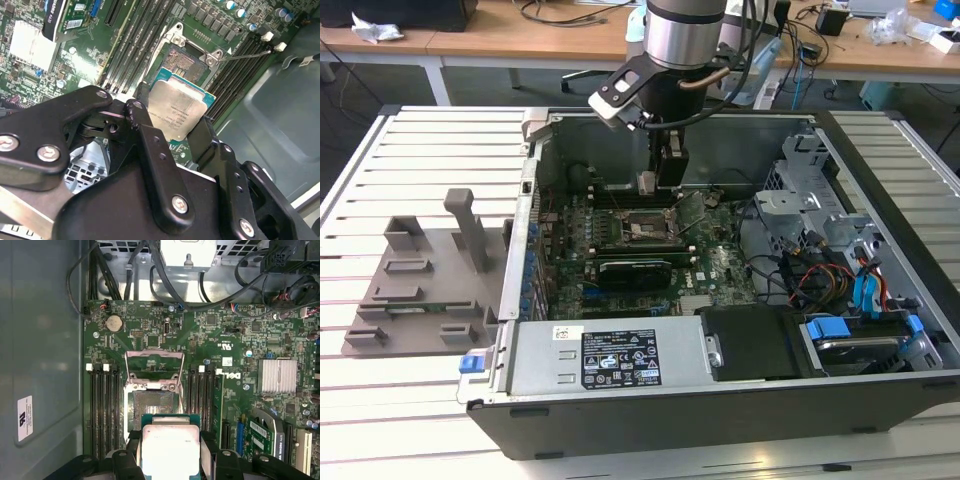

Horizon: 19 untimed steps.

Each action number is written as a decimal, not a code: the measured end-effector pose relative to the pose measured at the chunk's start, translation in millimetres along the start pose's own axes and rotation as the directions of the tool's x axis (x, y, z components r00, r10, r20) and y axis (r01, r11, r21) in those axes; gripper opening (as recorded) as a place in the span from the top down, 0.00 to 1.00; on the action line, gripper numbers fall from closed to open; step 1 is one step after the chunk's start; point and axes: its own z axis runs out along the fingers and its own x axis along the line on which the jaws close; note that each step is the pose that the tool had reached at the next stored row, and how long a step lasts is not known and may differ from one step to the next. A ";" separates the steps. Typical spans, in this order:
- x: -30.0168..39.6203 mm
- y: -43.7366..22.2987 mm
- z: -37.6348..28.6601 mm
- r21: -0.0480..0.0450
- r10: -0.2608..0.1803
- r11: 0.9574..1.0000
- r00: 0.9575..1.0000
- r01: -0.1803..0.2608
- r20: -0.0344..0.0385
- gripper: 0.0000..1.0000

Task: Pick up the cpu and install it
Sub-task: 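Place the cpu into insertion slot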

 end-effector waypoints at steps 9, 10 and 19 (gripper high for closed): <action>0.0 0.0 0.2 0.001 0.031 1.000 1.000 -0.031 -0.001 0.45; 0.0 0.0 0.2 0.001 0.034 0.999 0.999 -0.034 -0.001 0.45; 0.0 0.0 0.4 0.001 0.066 0.998 0.998 -0.066 -0.001 0.45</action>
